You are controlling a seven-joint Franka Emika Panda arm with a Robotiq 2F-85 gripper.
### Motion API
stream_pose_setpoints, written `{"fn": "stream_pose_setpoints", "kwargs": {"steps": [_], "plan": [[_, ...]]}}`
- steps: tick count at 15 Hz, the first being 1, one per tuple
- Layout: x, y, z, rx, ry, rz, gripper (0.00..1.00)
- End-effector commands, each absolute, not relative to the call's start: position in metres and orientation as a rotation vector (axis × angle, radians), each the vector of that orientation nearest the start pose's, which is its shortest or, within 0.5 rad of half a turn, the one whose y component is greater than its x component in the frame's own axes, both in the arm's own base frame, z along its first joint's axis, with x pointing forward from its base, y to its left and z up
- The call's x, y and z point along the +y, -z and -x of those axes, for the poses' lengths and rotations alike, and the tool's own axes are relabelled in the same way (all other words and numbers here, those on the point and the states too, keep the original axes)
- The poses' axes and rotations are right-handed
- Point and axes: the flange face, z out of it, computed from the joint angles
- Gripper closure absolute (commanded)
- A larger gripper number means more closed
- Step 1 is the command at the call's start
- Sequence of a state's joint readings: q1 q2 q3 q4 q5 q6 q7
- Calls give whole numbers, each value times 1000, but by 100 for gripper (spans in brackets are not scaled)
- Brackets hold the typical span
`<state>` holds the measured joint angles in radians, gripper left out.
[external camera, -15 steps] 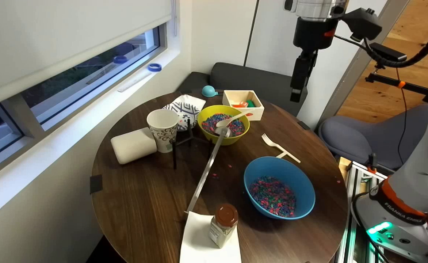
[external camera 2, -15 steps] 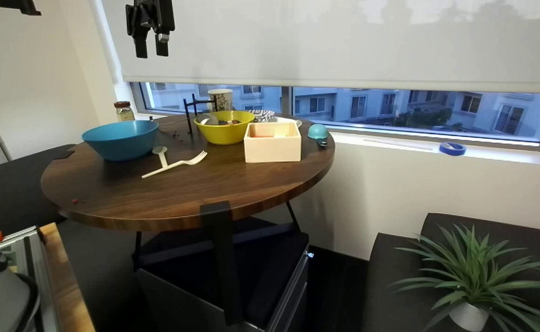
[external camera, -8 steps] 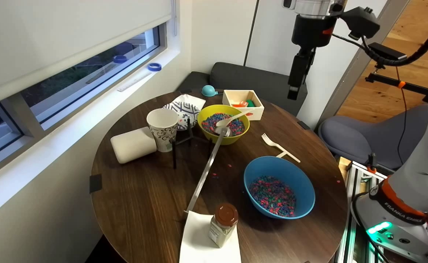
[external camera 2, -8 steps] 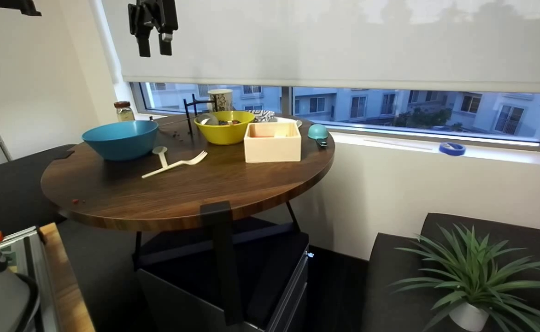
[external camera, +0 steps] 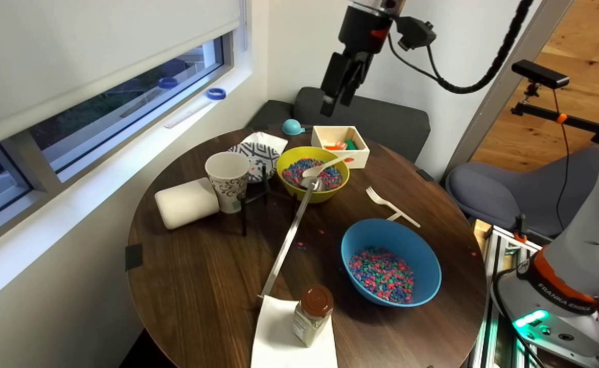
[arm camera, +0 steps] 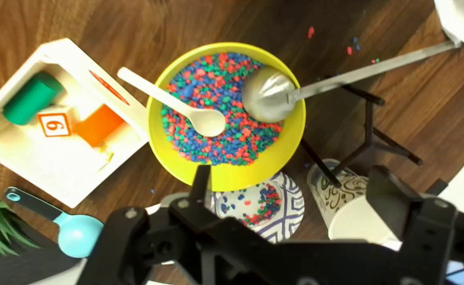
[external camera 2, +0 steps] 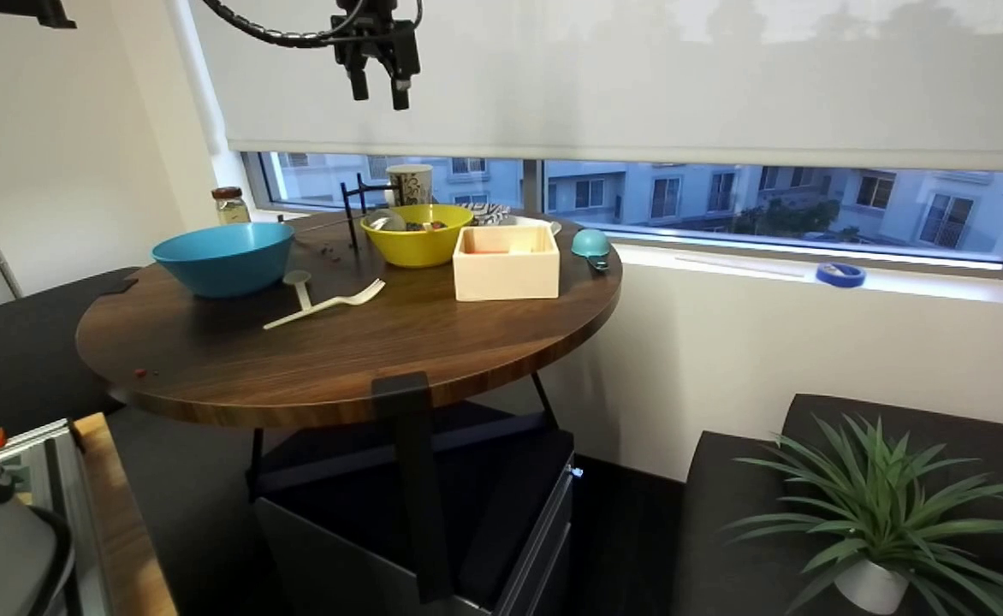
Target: Move the cup to the right next to the box
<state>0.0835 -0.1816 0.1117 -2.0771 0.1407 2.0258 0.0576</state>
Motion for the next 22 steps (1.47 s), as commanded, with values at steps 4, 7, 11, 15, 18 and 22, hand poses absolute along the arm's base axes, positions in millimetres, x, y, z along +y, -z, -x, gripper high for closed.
{"fn": "stream_pose_setpoints", "kwargs": {"steps": [4,7,11,15,18,22], "plan": [[150,-475,-593,-106,73,2942,0],[167,-453,-614,-130,26,2935,0],[185,-433,-630,-153,10,2951,0],[200,-423,-643,-167,39,2950,0],[208,-415,-651,-172,51,2955,30],[212,-405,-657,-152,42,2968,55]]}}
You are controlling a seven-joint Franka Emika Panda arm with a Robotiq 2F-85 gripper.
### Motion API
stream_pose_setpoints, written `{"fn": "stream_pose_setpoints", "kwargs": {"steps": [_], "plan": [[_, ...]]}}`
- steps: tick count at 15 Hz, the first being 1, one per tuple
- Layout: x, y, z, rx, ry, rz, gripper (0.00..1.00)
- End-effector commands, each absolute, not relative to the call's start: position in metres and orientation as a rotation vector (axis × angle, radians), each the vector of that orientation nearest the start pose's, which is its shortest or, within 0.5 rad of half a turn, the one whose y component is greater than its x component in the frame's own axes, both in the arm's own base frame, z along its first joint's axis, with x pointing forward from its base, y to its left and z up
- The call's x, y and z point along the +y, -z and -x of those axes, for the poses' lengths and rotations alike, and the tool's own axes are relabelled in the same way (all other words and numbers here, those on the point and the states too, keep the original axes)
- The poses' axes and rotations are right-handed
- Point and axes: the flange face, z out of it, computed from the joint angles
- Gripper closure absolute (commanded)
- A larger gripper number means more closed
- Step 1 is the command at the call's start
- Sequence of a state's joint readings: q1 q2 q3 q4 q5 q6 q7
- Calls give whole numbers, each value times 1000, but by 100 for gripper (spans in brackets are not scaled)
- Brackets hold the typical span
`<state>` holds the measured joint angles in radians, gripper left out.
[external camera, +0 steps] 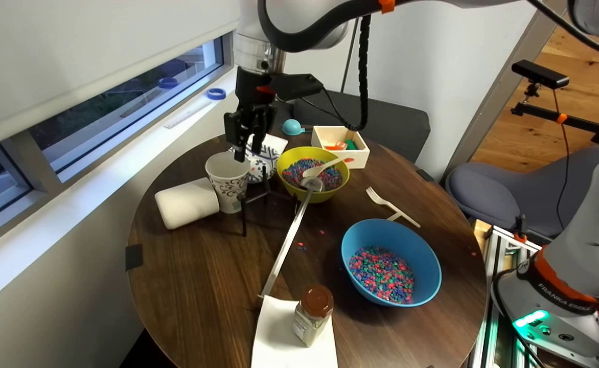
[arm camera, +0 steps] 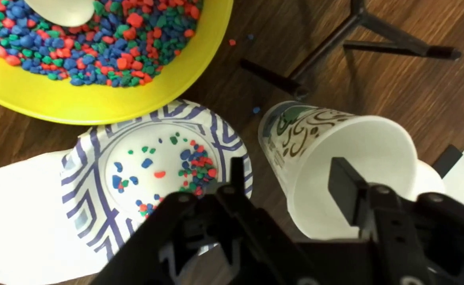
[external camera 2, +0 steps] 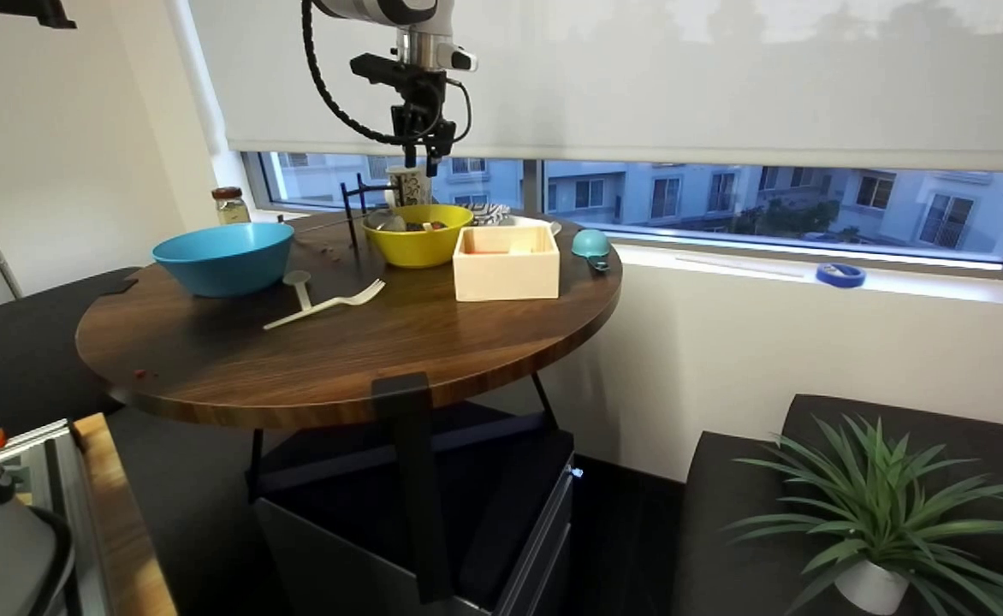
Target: Move the cup to the right next to the box
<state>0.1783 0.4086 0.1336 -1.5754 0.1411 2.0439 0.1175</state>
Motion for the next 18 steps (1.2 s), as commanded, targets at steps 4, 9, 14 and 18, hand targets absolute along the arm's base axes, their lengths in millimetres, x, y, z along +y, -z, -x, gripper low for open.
{"fn": "stream_pose_setpoints", "kwargs": {"steps": [4,9,14,18], "plan": [[213,-400,-657,-145,53,2976,96],[219,-441,-645,-116,90,2962,99],[199,-527,-609,-1,254,2952,99],[137,-580,-564,263,414,2919,99]]}}
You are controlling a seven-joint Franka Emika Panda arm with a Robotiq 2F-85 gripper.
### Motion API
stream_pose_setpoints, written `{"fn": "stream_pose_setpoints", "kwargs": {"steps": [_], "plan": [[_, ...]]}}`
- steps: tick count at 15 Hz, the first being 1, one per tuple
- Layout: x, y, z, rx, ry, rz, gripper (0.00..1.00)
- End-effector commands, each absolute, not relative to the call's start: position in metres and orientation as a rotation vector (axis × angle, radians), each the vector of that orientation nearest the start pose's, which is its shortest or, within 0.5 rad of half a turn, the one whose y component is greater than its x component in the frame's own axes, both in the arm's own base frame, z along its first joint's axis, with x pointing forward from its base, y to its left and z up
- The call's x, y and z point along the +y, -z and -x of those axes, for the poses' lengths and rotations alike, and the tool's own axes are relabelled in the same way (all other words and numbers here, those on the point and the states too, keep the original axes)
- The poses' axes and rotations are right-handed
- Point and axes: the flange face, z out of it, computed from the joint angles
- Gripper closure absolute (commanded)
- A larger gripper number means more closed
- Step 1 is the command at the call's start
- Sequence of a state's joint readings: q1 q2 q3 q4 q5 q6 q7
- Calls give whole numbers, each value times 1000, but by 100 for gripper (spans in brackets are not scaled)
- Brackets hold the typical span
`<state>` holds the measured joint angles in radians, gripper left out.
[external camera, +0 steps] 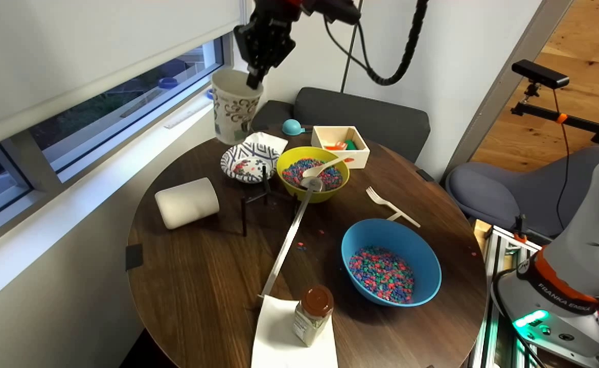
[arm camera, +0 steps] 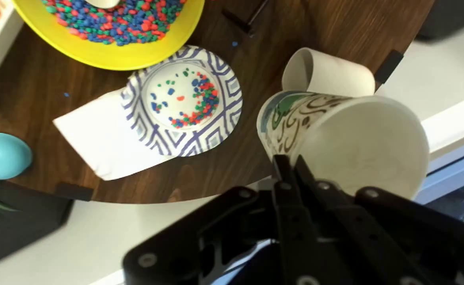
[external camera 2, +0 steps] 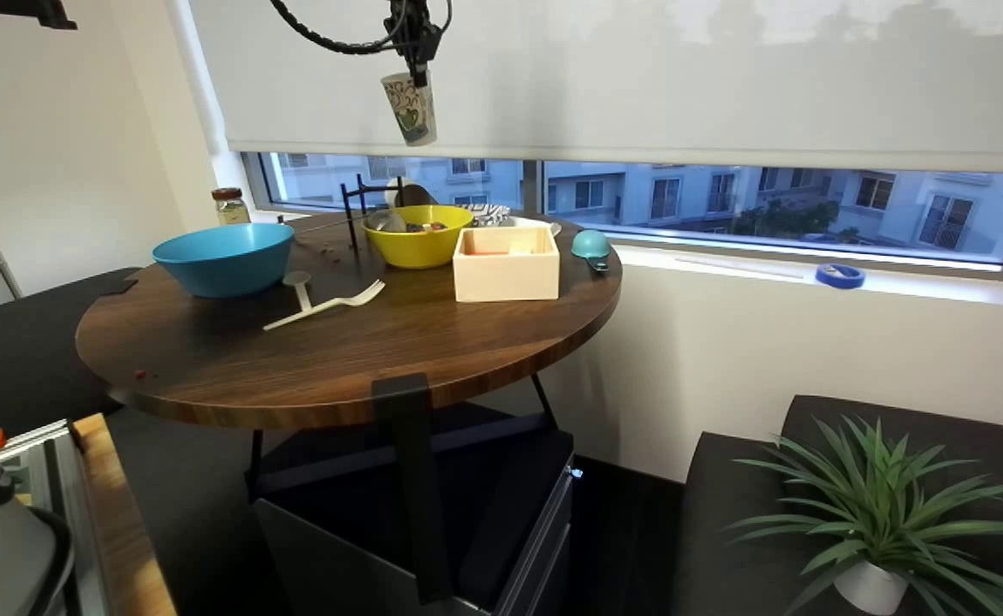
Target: Move the cup to the right next to the box
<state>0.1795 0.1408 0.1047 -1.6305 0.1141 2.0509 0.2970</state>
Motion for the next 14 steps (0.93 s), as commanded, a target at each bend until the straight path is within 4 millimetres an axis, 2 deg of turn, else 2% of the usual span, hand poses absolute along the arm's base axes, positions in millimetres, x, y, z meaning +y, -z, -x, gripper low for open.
{"fn": "stream_pose_setpoints", "kwargs": {"steps": [1,3,6,11,14], "plan": [[120,-589,-552,339,441,2908,99],[84,-599,-526,470,468,2882,99],[31,-602,-484,676,494,2835,99],[-53,-583,-420,985,556,2719,99],[-91,-570,-396,1097,598,2661,99]]}}
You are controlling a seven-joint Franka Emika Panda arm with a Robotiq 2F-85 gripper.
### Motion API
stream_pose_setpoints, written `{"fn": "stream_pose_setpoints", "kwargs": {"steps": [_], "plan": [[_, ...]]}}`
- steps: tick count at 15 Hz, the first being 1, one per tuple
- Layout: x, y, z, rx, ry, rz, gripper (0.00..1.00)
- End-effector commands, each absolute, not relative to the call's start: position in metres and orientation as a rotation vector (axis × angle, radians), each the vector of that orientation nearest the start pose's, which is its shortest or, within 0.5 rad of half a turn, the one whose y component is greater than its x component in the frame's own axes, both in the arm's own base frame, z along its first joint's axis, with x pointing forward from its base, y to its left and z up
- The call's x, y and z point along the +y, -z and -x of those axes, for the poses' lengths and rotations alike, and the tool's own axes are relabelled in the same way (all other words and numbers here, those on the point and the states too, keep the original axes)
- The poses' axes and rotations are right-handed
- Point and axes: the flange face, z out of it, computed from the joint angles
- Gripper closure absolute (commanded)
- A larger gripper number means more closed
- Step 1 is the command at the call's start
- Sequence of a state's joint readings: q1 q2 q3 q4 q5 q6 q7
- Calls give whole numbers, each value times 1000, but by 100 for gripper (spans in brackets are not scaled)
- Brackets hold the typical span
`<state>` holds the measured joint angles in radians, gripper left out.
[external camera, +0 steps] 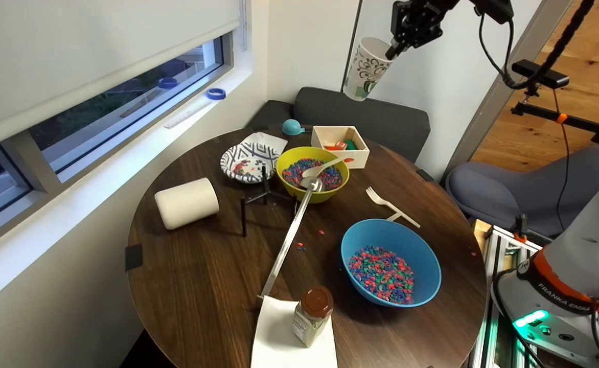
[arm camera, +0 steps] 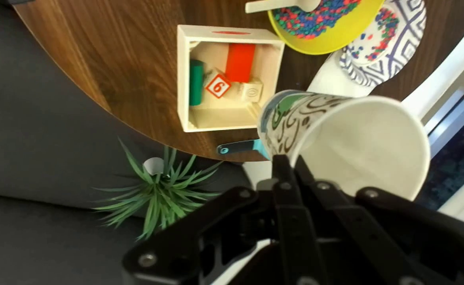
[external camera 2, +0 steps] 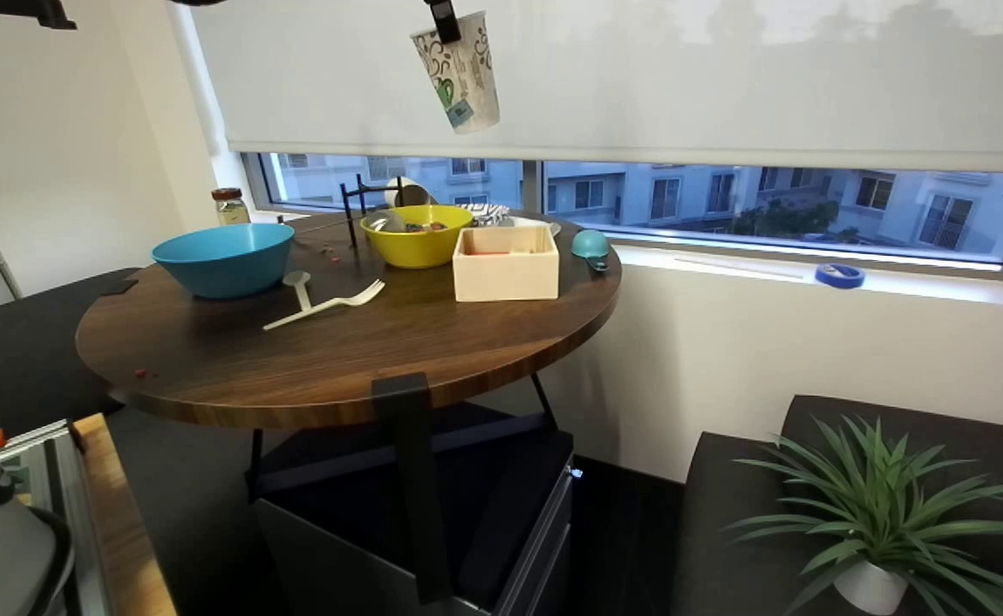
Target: Move the cup to the right next to the box
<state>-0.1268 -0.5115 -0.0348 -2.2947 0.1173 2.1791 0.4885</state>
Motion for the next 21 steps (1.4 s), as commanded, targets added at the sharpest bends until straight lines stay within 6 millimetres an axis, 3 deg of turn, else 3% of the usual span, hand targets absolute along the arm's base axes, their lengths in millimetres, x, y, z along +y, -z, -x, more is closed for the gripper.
{"fn": "stream_pose_setpoints", "kwargs": {"steps": [1,2,9,17,21], "plan": [[-100,-568,-391,1119,609,2636,99],[-92,-576,-409,1074,578,2686,99],[-94,-577,-408,1073,588,2691,99],[-199,-562,-404,1451,625,2416,99],[-231,-542,-421,1517,649,2318,99]]}}
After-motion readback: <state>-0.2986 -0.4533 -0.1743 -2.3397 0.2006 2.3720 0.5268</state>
